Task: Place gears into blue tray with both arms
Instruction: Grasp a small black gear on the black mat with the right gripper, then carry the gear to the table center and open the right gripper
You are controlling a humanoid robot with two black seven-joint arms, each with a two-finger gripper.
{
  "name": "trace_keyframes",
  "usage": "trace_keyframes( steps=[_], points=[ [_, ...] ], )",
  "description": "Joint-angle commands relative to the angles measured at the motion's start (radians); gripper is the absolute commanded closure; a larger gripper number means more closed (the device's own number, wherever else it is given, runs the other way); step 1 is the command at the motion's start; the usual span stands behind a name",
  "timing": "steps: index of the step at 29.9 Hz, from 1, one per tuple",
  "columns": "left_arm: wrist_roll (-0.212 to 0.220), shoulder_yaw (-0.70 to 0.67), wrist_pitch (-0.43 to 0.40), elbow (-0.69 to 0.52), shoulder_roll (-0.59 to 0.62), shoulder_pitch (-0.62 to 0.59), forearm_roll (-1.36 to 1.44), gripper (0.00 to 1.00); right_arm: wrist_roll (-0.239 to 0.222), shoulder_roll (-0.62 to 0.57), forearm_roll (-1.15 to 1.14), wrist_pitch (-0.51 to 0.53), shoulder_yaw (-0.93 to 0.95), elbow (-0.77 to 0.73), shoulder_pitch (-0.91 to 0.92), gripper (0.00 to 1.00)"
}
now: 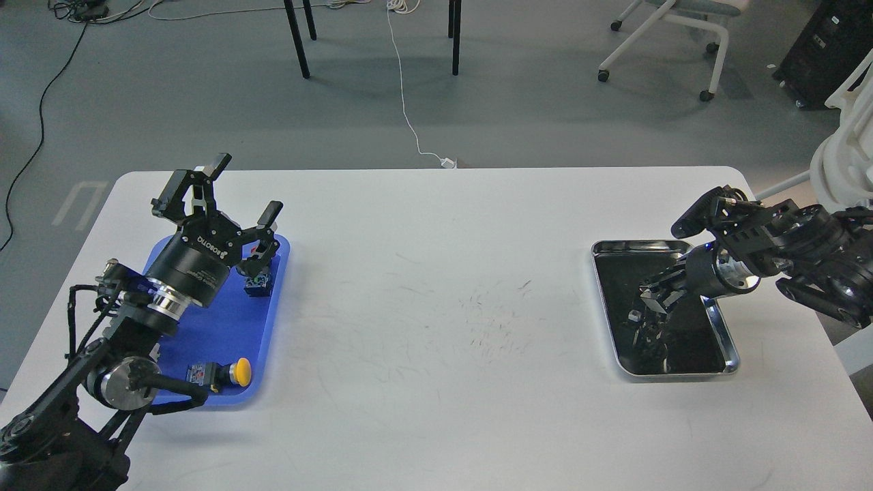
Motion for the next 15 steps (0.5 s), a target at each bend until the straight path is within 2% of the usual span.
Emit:
trace_keyframes(
  steps=[1, 8, 15],
  points=[
    [0.0, -0.001, 0.0, 0.0, 0.0, 0.0, 0.002, 0.01, 0.0, -0.026, 0.001, 0.0, 0.002, 0.056, 0.072, 0.8],
    [0.0, -0.001, 0.0, 0.0, 0.002, -0.002, 0.0, 0.01, 0.0, -0.01, 0.054, 0.003, 0.003, 0.184, 0.208, 0.8],
    [0.0, 0.001, 0.0, 0.0, 0.002, -0.002, 0.002, 0.01, 0.0, 0.186, 0.154, -0.002, 0.002, 0.202, 0.23, 0.8]
  ],
)
